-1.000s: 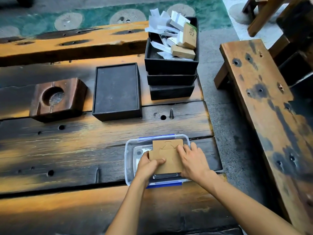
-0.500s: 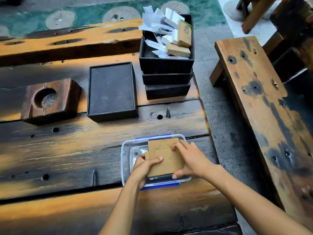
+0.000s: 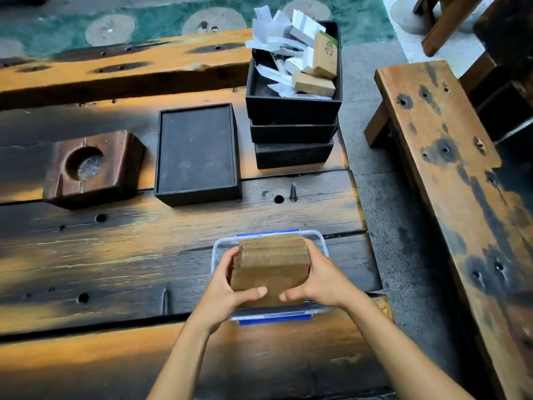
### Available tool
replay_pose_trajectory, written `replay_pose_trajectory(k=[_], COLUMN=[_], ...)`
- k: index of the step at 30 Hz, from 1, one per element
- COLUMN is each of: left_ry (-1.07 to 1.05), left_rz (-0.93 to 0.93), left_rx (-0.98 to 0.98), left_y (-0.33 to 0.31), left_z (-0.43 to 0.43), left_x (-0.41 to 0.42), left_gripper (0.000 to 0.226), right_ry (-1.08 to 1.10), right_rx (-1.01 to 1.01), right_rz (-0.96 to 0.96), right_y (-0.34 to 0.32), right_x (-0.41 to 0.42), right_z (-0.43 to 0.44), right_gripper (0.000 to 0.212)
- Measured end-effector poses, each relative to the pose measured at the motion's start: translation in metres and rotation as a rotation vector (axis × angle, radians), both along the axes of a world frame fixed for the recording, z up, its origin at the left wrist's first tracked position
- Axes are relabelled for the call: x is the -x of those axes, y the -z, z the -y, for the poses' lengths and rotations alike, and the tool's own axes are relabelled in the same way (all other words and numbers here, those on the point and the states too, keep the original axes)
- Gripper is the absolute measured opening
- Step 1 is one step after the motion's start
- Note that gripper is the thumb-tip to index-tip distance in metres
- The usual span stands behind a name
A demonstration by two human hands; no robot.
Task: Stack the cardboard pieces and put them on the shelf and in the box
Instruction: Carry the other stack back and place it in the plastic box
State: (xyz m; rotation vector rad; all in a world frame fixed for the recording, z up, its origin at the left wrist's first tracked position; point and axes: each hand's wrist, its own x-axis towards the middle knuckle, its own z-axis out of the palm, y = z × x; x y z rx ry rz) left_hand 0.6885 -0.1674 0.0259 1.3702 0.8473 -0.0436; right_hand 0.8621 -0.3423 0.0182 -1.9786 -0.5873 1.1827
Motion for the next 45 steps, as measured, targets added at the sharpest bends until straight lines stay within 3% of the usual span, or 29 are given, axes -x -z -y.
replay_pose_trajectory(k=[3,5,9,12,15,17,20,26,28,31,33,37,42,45], left_ry=[0.163,0.191,0.372,0.384,0.374,0.362,0.319,0.129,0.108,0.178,0.205,0.17,0.272,0.275], left_rz=[0.007,0.026,-0.093,-0.106,-0.102,-0.105,-0.08,-0.023,-0.028,-0.046,-0.054,-0.058,-0.072,-0.116], left_rx=[-0.249,-0.37,-0.439,-0.355,-0.267,-0.255,-0.399,-0.555,-0.568,-0.542,-0.549,-0.554,-0.551,-0.574], left_y=[0.003,0.008,0.02,0.024,0.027,0.03,0.036,0.046,0.046,0.047,0.046,0.045,0.047,0.044], left_z=[0.009,0.013,0.012,0.009,0.001,-0.001,0.007,0.02,0.016,0.008,0.006,0.008,0.014,0.012], left_x=[-0.008,-0.008,-0.003,-0.007,-0.006,-0.004,-0.005,-0.013,-0.009,-0.006,-0.009,-0.016,0.0,-0.011], left_gripper=[0.096,0.096,0.138,0.151,0.147,0.14,0.122,0.094,0.091,0.087,0.087,0.087,0.121,0.111], right_ry=[0.023,0.01,-0.115,-0.079,-0.092,-0.113,-0.072,0.172,0.191,-0.062,-0.099,0.093,0.141,0.131], right_rx=[-0.072,-0.089,0.011,0.03,0.035,0.026,-0.003,-0.032,-0.05,-0.018,-0.033,0.027,-0.024,-0.013], right_rz=[0.263,0.298,0.207,0.075,-0.023,0.042,0.252,0.301,0.331,0.161,0.171,0.364,0.341,0.35], right_y=[0.003,0.009,0.011,0.011,0.016,0.017,0.021,0.026,0.026,0.026,0.025,0.029,0.034,0.03], right_x=[0.01,0.014,0.011,0.005,-0.003,-0.002,0.011,0.03,0.034,0.029,0.028,0.037,0.039,0.03], right_z=[0.002,0.005,0.001,0.001,0.009,0.009,0.003,-0.003,0.0,0.005,0.001,-0.015,-0.01,-0.016], right_gripper=[0.096,0.105,0.147,0.148,0.137,0.127,0.114,0.102,0.108,0.134,0.126,0.091,0.091,0.091])
